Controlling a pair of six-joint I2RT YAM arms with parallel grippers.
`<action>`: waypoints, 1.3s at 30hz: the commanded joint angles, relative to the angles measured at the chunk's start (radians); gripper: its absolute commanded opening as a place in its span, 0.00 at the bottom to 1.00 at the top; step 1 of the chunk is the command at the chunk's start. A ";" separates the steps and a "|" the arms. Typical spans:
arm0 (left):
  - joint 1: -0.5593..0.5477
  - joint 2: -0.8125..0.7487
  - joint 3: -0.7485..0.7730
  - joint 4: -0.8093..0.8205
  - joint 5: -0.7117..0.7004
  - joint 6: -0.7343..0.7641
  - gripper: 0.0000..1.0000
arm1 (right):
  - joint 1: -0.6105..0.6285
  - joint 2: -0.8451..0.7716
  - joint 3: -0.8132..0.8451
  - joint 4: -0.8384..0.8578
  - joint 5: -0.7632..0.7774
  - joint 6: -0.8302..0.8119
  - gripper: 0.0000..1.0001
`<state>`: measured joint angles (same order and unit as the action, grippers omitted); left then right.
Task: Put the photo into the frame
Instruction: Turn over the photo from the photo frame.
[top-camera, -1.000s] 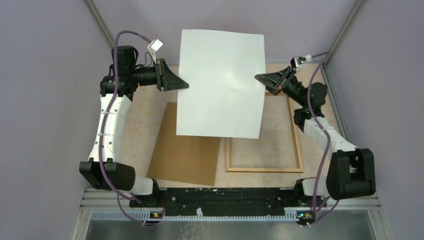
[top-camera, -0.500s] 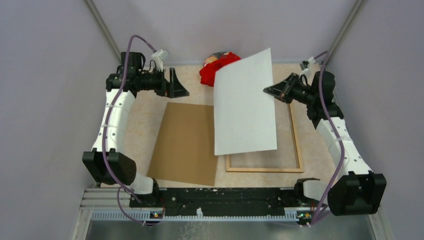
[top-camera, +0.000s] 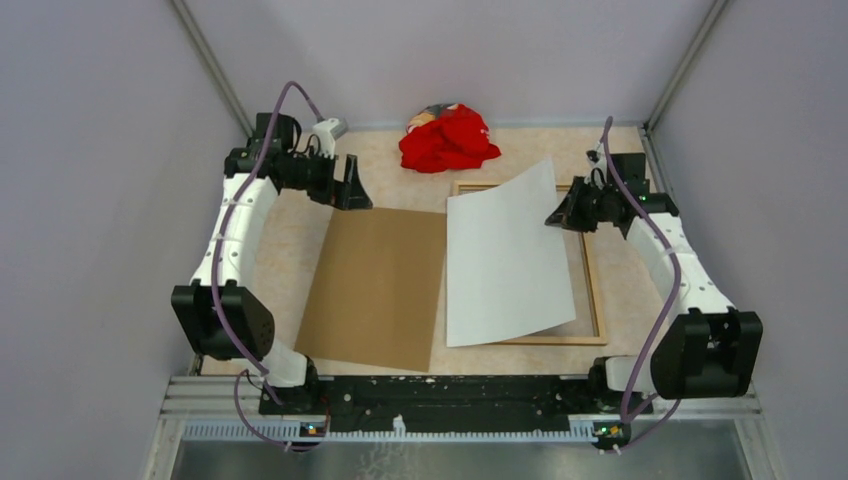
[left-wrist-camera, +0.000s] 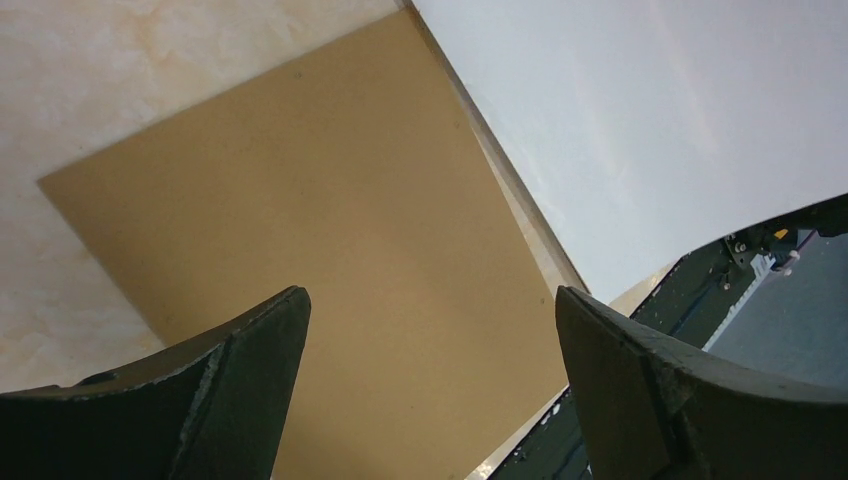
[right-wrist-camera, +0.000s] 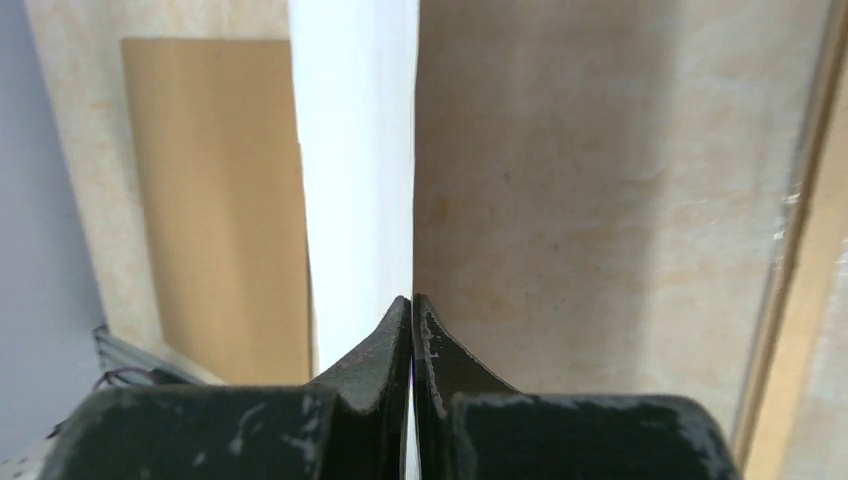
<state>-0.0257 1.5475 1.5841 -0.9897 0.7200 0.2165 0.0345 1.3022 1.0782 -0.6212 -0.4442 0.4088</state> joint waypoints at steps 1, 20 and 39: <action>0.003 -0.018 -0.011 -0.005 0.015 0.045 0.98 | -0.007 0.032 0.128 -0.078 0.138 -0.132 0.00; 0.003 -0.021 -0.012 -0.020 0.041 0.067 0.98 | -0.006 0.066 0.099 -0.008 0.232 -0.159 0.00; 0.003 -0.021 -0.018 -0.016 0.053 0.069 0.98 | 0.002 0.090 0.027 0.117 0.143 -0.105 0.00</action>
<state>-0.0257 1.5475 1.5658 -1.0073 0.7441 0.2661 0.0349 1.3872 1.1057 -0.5674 -0.2729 0.2855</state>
